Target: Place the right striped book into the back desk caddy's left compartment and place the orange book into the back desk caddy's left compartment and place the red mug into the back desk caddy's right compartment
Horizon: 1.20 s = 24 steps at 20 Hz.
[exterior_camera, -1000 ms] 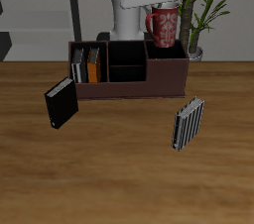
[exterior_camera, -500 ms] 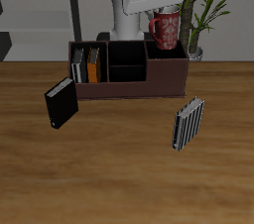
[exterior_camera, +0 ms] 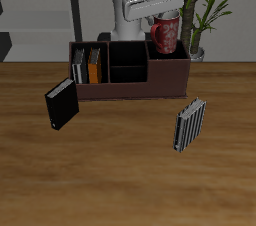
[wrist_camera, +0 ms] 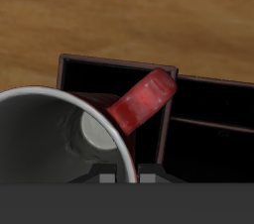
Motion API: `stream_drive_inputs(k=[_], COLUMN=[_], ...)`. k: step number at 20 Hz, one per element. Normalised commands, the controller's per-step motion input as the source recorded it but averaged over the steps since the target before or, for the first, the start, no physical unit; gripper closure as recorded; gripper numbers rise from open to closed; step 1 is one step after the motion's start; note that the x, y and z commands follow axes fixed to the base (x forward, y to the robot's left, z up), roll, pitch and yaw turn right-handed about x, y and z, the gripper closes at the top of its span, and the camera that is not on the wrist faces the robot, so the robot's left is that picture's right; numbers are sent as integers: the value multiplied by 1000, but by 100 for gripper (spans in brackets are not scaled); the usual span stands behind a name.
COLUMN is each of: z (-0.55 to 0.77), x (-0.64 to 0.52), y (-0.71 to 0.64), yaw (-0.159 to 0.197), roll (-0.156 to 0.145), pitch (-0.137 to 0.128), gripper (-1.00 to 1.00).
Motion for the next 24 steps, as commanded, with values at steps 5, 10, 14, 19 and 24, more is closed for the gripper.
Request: stream_drive_inputs(k=[5,10,14,19,24], z=[-145,-280,-178,-150,-264], x=[19,16,1,28,139], y=[39,119,47,-62,-76], yaw=[89,123,77,41,56], roll=[-3,-29,-32,-24,-63], pitch=[40,46,28,38,54], gripper=[100,100,100,100,100])
